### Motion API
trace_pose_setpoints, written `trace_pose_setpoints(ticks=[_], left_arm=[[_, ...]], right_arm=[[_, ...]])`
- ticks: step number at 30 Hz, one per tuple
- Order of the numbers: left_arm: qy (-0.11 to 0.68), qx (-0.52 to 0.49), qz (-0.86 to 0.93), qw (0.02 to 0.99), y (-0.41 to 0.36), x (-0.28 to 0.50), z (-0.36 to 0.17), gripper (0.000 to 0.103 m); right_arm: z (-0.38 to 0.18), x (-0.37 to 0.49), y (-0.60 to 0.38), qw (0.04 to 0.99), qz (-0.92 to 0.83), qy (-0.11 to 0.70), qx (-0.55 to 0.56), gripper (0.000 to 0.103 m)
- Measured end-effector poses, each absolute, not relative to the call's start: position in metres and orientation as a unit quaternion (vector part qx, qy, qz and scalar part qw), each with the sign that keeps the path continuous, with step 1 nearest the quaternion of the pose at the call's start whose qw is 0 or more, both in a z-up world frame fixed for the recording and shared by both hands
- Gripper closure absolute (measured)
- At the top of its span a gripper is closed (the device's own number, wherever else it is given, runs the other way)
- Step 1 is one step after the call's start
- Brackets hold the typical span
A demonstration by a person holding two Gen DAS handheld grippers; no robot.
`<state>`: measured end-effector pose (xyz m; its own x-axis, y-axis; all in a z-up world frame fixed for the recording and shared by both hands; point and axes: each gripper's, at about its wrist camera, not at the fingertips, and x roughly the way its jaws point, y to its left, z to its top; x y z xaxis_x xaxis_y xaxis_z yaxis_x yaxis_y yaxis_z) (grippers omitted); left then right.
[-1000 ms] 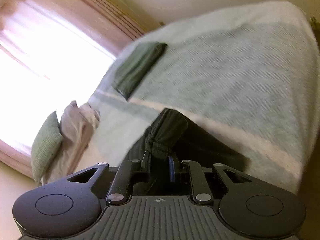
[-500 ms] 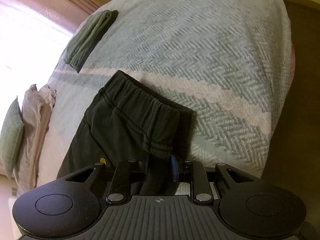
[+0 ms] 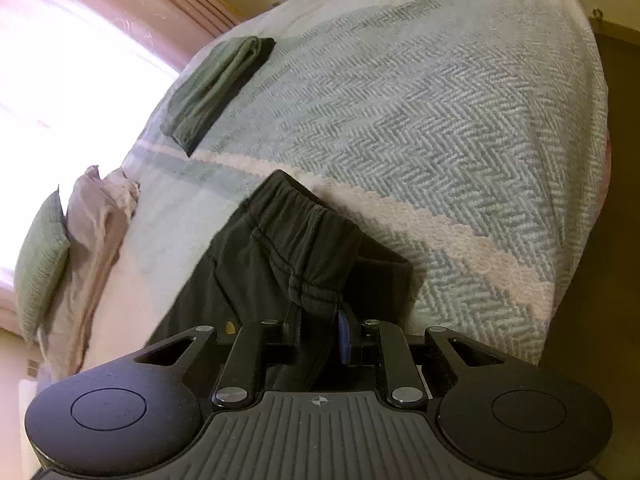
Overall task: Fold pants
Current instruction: 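Lift the trousers with both grippers and lay one leg over the other, then open both grippers and smooth the folded trousers flat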
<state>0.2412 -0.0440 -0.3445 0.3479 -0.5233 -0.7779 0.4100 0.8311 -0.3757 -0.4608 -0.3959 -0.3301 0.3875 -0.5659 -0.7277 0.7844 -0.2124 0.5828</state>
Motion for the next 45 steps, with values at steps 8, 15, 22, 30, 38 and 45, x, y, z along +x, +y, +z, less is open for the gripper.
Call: trace_pose_setpoints(ticks=[8,15,22,30,38,45], left_arm=[[0.493,-0.033,-0.282,0.823,-0.046,0.239,-0.347,0.100],[0.490,0.026,-0.270,0.828,-0.062,0.233,-0.366,0.098],[0.475,0.103,-0.261,0.834,-0.076,0.219,-0.356,0.090],[0.482,0.170,-0.241,0.825,-0.087,0.179,-0.337,0.082],[0.436,0.218,-0.422,0.764,-0.193,0.117,-0.296,0.082],[0.450,0.186,-0.605,0.630,-0.344,0.082,-0.307,0.078]], right_arm=[[-0.315,-0.464,-0.386,0.630,-0.541,0.085,0.551,0.089],[-0.348,-0.461,-0.380,0.608,-0.558,0.131,0.550,0.089],[-0.350,-0.439,-0.390,0.590,-0.592,0.221,0.503,0.063],[-0.352,-0.413,-0.383,0.630,-0.564,0.334,0.416,0.058],[-0.297,-0.439,-0.398,0.664,-0.546,0.295,0.418,0.057],[-0.306,-0.438,-0.458,0.697,-0.525,0.248,0.420,0.046]])
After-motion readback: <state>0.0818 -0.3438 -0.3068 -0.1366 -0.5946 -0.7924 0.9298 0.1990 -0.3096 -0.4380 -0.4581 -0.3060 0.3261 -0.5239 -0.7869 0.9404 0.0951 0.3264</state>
